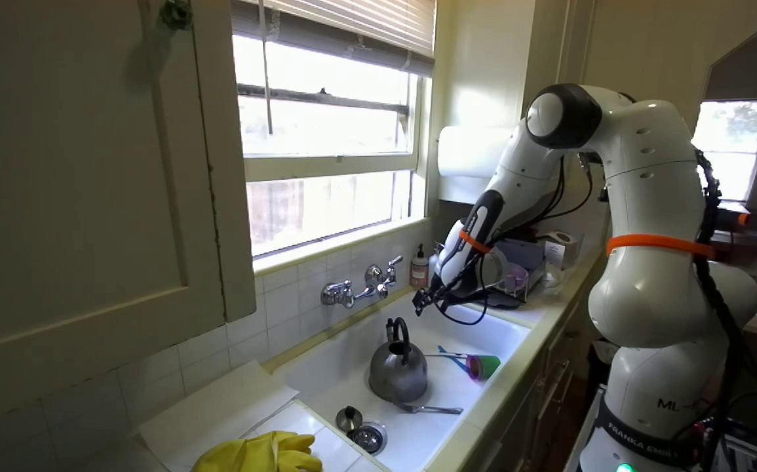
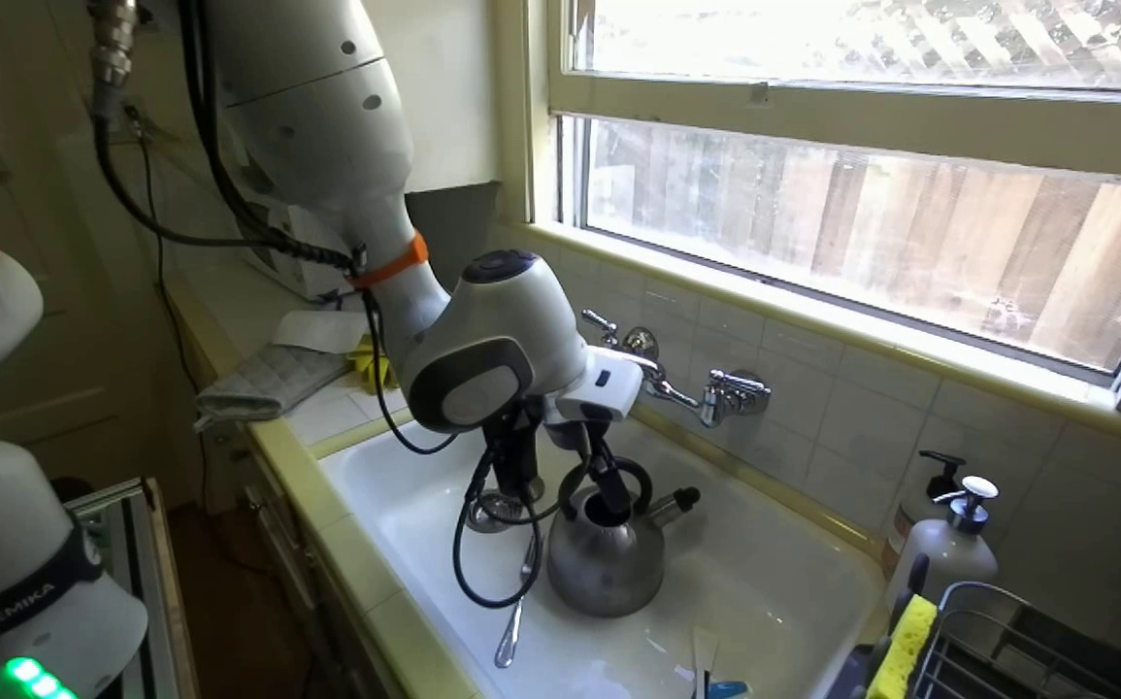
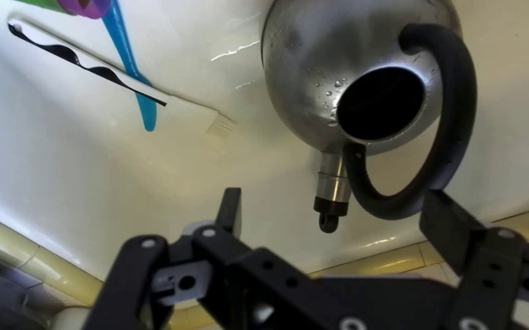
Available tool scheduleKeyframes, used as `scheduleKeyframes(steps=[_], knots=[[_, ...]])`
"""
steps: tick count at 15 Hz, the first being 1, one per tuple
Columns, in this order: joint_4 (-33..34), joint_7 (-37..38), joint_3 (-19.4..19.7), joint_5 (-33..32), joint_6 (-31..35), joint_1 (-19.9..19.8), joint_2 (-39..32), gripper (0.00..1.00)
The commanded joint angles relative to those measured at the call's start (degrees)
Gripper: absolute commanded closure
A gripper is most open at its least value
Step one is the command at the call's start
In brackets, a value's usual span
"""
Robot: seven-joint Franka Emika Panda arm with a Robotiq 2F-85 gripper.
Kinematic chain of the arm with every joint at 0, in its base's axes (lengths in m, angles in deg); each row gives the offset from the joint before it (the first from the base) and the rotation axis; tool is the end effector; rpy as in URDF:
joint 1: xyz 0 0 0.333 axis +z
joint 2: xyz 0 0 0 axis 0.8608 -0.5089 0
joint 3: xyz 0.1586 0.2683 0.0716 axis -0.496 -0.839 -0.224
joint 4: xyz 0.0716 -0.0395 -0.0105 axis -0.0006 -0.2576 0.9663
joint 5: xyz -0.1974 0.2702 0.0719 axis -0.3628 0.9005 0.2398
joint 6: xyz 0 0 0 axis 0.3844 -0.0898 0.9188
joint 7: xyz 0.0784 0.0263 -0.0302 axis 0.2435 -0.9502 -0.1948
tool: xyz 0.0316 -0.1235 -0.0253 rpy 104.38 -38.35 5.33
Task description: Move the tap nozzle to the right then open the right tap faucet
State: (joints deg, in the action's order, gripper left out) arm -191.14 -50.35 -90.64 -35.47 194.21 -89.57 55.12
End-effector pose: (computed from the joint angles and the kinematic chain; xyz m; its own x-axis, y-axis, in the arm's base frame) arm 0.4795 -0.1724 0.2283 0.8428 -0.3439 0.4140 -0.3515 -0.9342 -0.0606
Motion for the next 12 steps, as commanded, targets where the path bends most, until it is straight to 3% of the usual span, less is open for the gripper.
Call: scheduleKeyframes(steps=[1, 4, 5, 8, 10, 12], knots=[[3.84, -1.44, -4.12, -0.78, -4.36, -1.88, -1.96, 0.0], [5.89, -1.0, -3.9, -0.01, -7.89, 0.05, -2.73, 0.0], [6.19, -5.17, -2.5, 5.85, -9.05, 2.71, -2.87, 0.0], [7.01, -5.87, 2.71, 8.93, -10.49, 8.5, -3.16, 0.0], [7.11, -5.97, 3.64, 11.03, -9.38, 10.18, -3.97, 0.0], [7.11, -7.06, 1.73, 13.32, -8.89, 9.35, -4.77, 0.0]])
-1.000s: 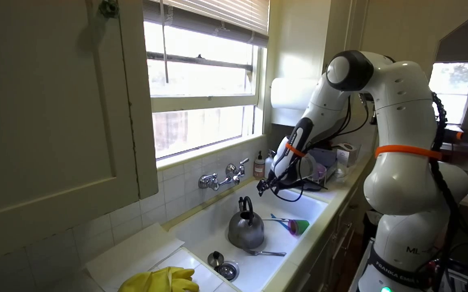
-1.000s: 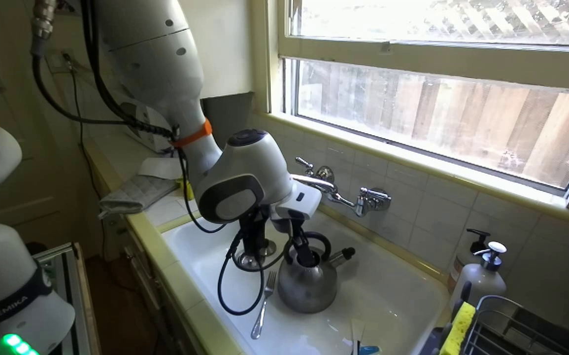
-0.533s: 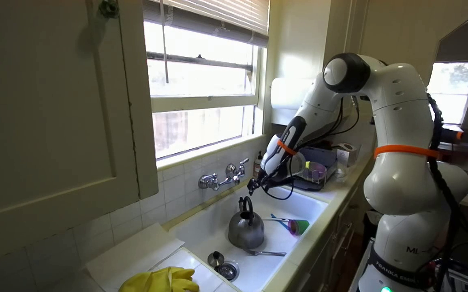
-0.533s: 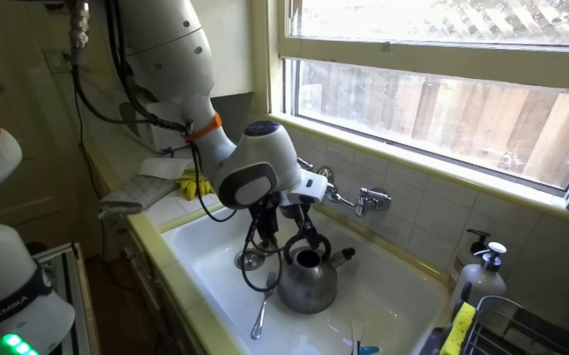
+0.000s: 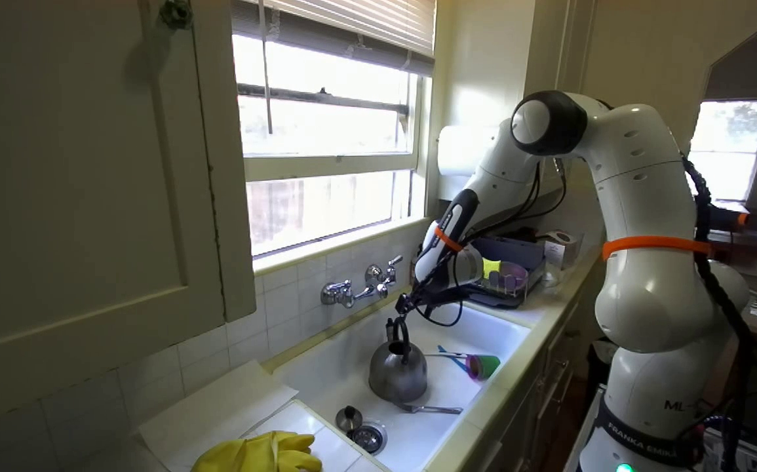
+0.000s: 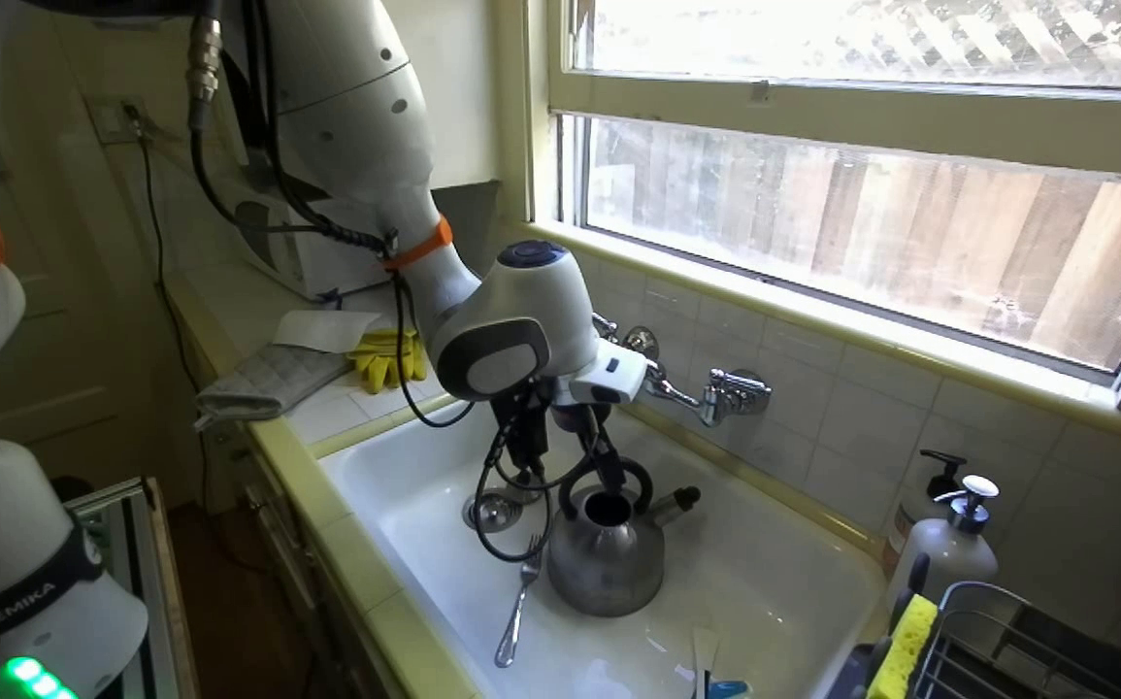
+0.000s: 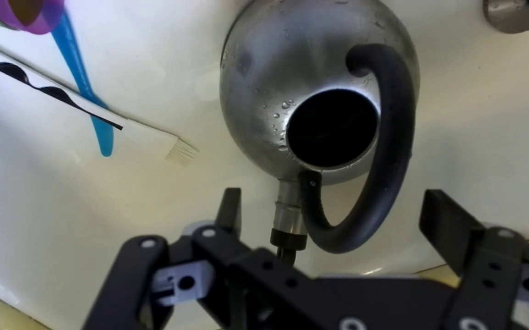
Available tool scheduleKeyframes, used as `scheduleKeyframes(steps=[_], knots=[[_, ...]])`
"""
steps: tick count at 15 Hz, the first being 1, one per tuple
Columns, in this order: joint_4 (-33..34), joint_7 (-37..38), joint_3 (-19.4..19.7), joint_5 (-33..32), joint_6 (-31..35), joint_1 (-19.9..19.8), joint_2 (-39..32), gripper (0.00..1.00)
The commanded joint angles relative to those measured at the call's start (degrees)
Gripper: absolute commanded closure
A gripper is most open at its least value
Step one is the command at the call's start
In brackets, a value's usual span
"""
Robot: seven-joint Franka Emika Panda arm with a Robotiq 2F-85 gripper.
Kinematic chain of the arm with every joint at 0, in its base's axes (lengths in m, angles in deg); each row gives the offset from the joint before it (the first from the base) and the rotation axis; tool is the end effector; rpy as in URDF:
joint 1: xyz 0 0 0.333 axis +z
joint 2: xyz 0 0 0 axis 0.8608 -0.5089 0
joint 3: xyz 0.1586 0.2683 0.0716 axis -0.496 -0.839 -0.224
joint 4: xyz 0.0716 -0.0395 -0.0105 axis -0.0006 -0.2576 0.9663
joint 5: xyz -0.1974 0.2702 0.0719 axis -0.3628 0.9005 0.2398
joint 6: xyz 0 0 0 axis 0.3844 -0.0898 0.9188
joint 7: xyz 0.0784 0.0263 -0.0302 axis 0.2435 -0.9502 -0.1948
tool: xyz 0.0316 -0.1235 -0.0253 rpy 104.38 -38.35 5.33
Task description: Move the tap nozzle to the right then open the right tap faucet
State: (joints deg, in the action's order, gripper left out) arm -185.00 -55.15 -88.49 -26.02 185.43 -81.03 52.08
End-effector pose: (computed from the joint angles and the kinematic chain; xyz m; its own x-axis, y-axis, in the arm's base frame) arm 0.5122 -0.1408 0.2139 0.8899 -0.3268 0.3182 -0.3253 -0.9437 -0.0595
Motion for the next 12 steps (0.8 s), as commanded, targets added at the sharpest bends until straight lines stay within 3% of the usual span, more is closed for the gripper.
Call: scheduleKeyframes(steps=[1, 3, 4, 5, 8, 9, 12], knots=[[1.17, -3.13, -1.78, 4.83, -0.2, -0.07, -2.27, 0.0], [1.48, -3.36, -1.4, 5.74, -0.41, 0.63, -2.94, 0.04], [1.51, -3.5, -1.29, 6.02, 0.23, 0.78, -3.27, 0.12], [1.45, -3.45, -0.97, 6.11, 0.9, 1.09, -3.47, 0.29], [1.7, -3.1, -0.66, 6.56, 1.72, 1.37, -3.95, 0.43], [2.03, -3.28, -1.44, 6.91, 1.49, 0.73, -4.11, 0.13], [3.02, -3.29, -1.82, 7.43, 1.44, 0.73, -4.44, 0.04]])
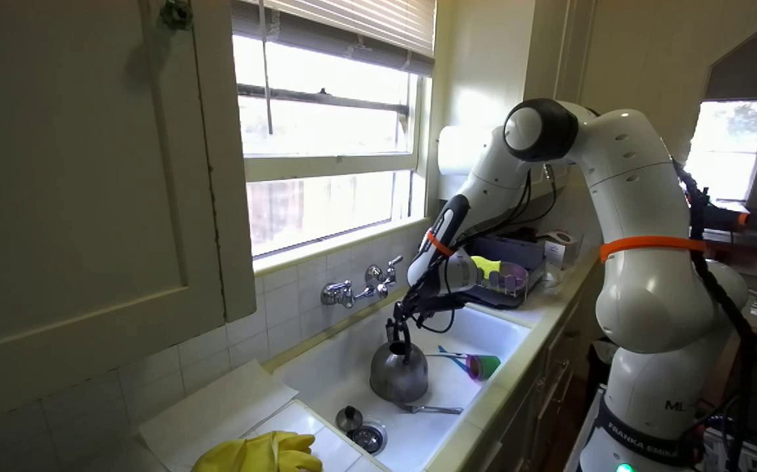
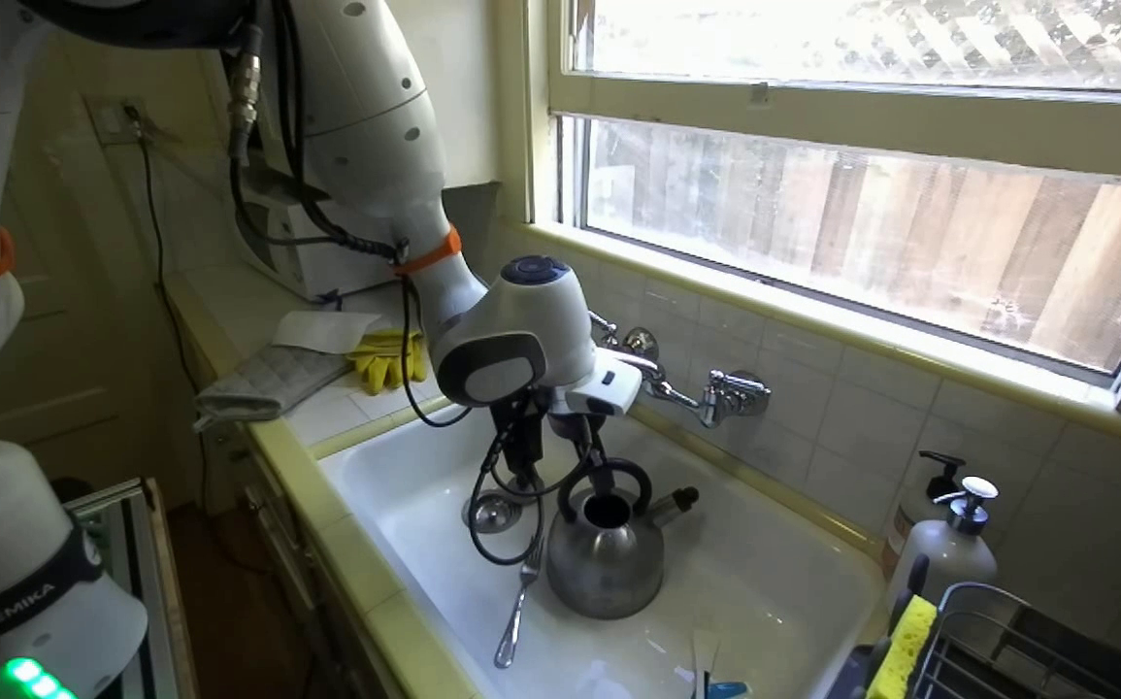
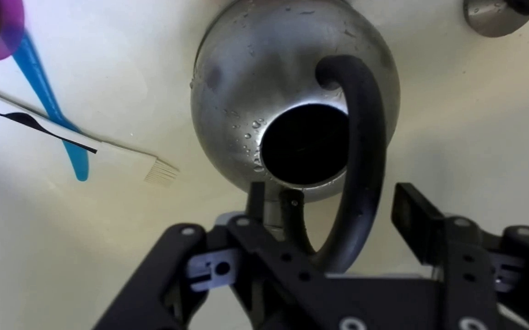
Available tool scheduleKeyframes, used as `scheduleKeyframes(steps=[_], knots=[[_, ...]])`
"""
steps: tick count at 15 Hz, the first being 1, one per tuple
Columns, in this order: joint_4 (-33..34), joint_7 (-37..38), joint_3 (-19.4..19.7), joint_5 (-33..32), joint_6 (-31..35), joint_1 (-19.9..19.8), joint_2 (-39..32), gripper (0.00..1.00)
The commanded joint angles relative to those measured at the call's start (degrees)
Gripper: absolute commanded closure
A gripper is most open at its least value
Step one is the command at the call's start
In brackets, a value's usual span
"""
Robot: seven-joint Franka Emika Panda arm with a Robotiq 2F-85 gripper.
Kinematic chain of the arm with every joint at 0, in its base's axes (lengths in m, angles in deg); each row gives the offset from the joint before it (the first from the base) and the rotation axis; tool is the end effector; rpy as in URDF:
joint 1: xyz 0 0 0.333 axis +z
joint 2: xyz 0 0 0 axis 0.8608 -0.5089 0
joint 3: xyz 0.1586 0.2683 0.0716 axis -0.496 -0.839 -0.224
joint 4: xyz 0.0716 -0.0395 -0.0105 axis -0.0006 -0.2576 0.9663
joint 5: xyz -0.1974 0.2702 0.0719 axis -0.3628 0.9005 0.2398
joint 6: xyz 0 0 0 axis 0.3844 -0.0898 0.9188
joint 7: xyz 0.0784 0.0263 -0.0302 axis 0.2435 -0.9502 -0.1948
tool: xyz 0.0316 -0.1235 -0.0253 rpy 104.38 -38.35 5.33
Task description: Move the tap nozzle to the right then open the right tap faucet
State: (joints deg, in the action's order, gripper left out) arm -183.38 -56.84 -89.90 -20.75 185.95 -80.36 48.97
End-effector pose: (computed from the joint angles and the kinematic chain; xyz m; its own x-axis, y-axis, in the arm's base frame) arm 0.5196 -0.1304 0.1954 0.8831 -0.3634 0.2967 -0.3506 -0.9315 -0.0971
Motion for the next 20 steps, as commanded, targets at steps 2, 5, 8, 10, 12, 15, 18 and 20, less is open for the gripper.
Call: scheduleKeyframes(steps=[2, 5, 8, 10, 12, 15, 18, 20], knots=[[1.84, -1.43, 0.25, 2.04, 1.23, 0.74, -1.49, 0.38], [2.44, -1.7, -0.28, 2.13, 1.03, 0.39, -1.62, 0.59], [3.03, -1.89, -0.47, 2.09, 0.87, 0.23, -1.95, 0.83], [3.38, -2.03, -1.03, 2.17, 0.55, -0.01, -2.21, 0.98], [3.68, -2.26, -1.27, 2.17, 0.5, -0.17, -2.58, 0.95], [3.64, -2.55, -0.84, 1.93, 0.11, 0.25, -2.52, 0.53], [3.86, -3.28, -1.36, 1.89, 0.09, -0.22, -2.96, 0.5], [4.15, -4.02, -2.03, 1.89, -0.26, -0.91, -3.35, 0.76]])
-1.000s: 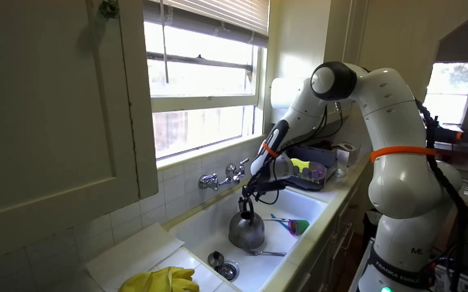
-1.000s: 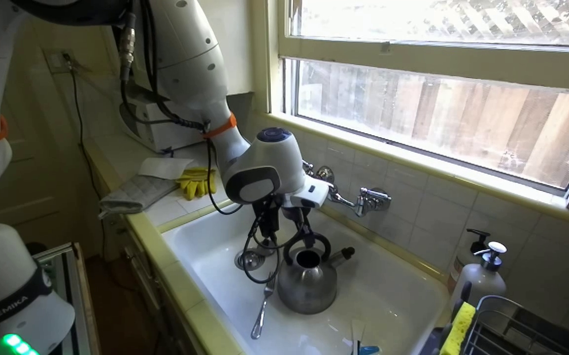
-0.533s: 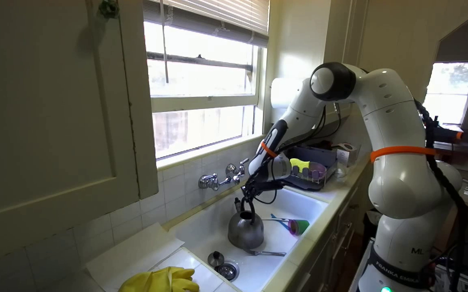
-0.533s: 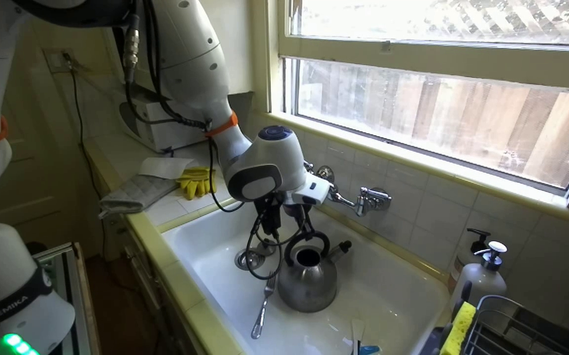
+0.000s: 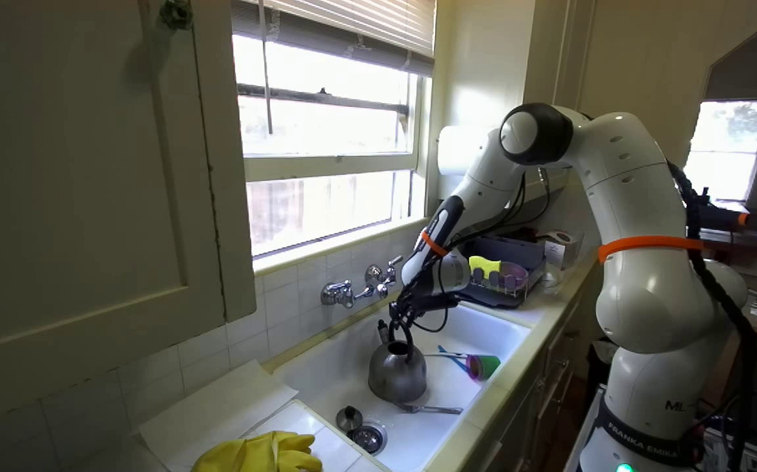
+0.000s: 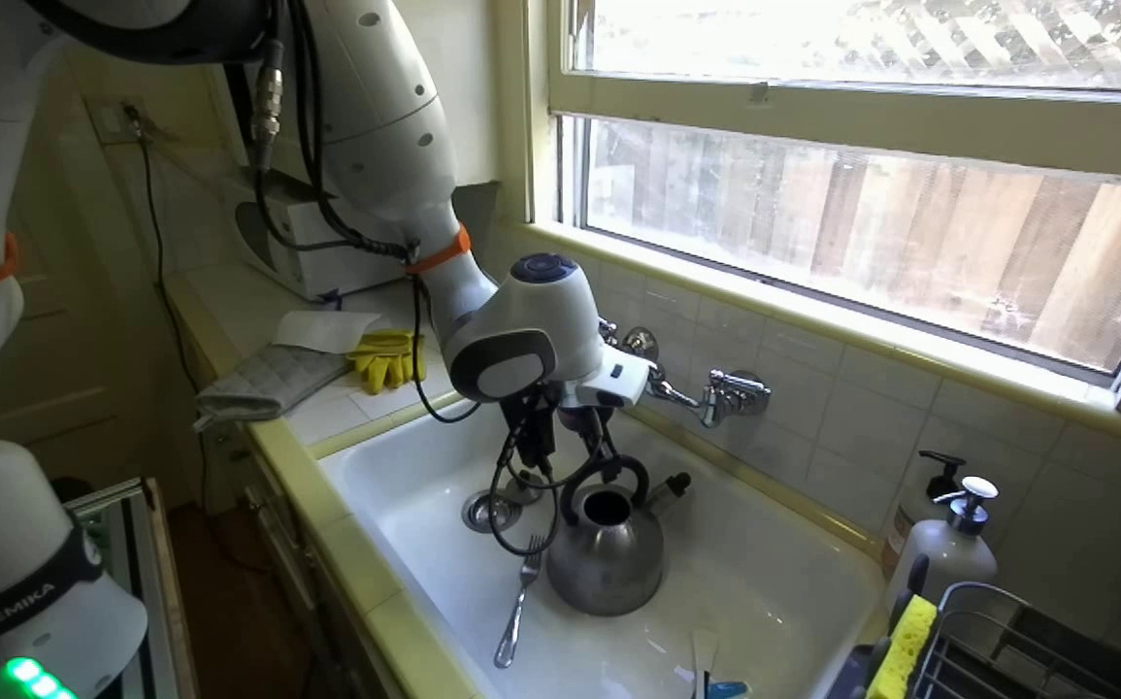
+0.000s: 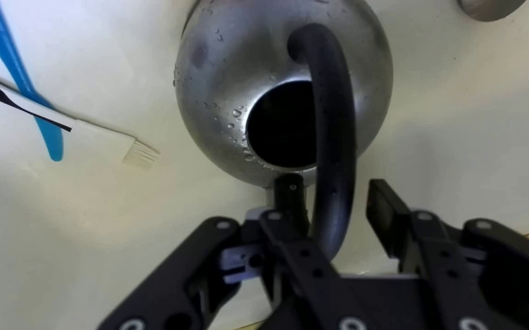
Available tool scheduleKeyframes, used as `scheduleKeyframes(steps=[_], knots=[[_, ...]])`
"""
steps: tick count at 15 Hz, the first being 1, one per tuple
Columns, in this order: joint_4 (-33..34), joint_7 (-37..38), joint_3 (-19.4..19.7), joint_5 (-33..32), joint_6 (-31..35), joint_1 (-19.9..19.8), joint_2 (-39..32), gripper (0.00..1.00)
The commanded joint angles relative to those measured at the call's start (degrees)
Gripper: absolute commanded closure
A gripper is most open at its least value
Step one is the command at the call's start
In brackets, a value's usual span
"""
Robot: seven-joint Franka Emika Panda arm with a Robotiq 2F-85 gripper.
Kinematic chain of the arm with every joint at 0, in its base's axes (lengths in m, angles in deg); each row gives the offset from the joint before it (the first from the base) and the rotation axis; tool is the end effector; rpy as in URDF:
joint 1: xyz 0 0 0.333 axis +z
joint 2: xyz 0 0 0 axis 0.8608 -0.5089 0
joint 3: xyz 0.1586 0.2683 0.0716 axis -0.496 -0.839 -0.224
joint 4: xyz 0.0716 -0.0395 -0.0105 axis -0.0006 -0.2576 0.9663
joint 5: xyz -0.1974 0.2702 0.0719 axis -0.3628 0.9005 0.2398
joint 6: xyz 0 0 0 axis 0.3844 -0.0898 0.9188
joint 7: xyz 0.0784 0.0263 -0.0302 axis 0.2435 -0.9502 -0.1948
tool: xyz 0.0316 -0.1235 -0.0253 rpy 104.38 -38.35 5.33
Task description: Move the tap nozzle to the right then open the right tap faucet
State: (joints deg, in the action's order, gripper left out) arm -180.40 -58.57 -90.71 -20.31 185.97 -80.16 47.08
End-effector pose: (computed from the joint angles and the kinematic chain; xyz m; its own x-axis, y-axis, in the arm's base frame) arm 0.5364 -0.1260 0.1946 0.8881 -0.3330 0.3168 -0.3168 -0.9429 -0.1030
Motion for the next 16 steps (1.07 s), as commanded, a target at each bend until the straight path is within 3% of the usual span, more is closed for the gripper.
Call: scheduleKeyframes(steps=[1, 4, 8, 13, 16], knots=[[1.3, -2.58, -1.39, 1.4, -0.47, -1.3, -1.59, 0.77], [1.6, -3.61, -2.02, 1.14, -1.75, -2.13, -1.53, 1.0], [1.82, -5.35, -0.68, 0.1, -4.17, -1.4, -0.92, 0.95], [1.69, -10.6, 6.16, -5.06, -4.31, 3.28, -0.1, 0.95], [1.15, -15.08, 7.92, -9.2, -2.83, 4.14, -0.23, 0.95]])
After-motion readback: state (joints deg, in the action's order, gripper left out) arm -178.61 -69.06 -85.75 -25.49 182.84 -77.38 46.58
